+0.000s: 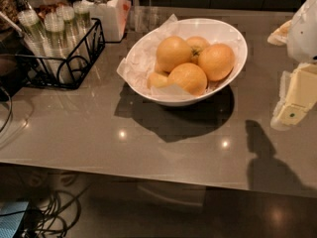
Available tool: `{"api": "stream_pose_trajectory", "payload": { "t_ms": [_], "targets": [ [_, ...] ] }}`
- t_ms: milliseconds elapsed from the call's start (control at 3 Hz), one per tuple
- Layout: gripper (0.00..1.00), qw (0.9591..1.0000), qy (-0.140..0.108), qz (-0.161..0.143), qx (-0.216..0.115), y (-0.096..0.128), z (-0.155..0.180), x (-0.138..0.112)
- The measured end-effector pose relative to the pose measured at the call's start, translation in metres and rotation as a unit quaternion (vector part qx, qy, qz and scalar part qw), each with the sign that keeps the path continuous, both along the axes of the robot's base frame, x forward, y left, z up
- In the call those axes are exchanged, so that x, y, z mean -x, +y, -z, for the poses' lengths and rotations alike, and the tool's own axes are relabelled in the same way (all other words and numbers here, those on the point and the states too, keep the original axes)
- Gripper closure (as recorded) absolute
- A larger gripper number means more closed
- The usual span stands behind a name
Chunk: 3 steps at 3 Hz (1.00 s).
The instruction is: Pick orange from white bowl
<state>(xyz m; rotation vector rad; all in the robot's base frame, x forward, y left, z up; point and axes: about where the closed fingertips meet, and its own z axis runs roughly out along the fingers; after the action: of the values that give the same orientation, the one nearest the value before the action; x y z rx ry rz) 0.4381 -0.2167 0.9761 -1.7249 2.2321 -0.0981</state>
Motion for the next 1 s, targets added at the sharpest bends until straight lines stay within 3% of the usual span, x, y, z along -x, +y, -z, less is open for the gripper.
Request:
{"api": "stream_pose_trajectory", "payload": {
  "t_ms": [667, 1000],
  "targets": [
    [0.0, 0.9999, 0.0, -0.012, -0.01, 0.009, -0.001, -0.012],
    [0.0, 0.9991, 0.013, -0.03, -0.026, 0.025, 0.004, -0.036]
  ]
}}
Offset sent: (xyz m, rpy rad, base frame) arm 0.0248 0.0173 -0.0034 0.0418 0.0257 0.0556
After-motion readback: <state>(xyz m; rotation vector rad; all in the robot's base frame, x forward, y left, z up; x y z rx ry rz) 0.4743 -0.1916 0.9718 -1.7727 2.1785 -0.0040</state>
